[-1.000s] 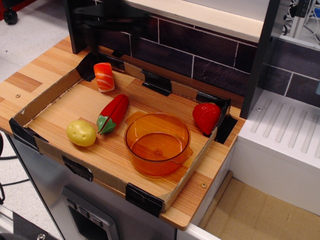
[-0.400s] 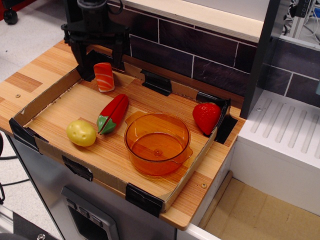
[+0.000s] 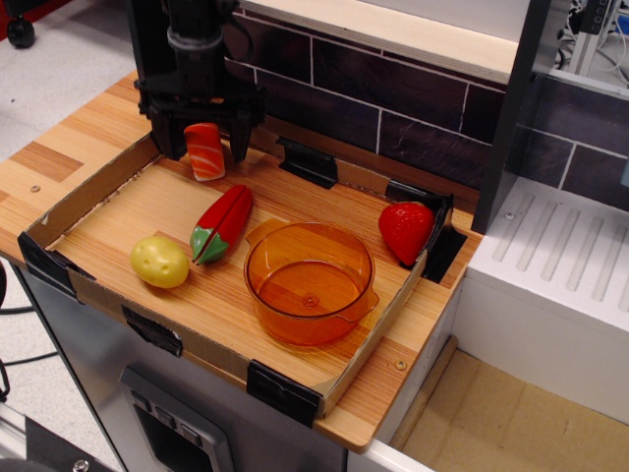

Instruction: Put sushi in pot

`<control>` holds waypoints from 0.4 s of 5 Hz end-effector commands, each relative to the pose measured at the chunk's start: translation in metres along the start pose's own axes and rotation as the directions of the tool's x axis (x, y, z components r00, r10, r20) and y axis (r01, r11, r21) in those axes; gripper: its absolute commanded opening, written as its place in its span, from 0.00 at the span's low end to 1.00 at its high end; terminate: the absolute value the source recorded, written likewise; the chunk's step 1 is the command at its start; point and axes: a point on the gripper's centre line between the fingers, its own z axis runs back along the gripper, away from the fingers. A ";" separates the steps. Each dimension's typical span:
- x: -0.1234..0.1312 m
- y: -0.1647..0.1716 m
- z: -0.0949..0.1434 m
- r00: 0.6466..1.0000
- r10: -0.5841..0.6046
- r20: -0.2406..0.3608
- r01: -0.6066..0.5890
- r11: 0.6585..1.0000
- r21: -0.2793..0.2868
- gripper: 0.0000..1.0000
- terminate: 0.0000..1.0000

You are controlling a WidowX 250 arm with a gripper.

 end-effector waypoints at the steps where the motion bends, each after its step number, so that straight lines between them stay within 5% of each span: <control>1: 0.014 0.000 0.000 0.999 0.026 0.031 -0.027 1.000 0.005 1.00 0.00; 2: 0.012 0.004 0.008 0.998 0.035 0.046 -0.034 0.999 -0.012 0.00 0.00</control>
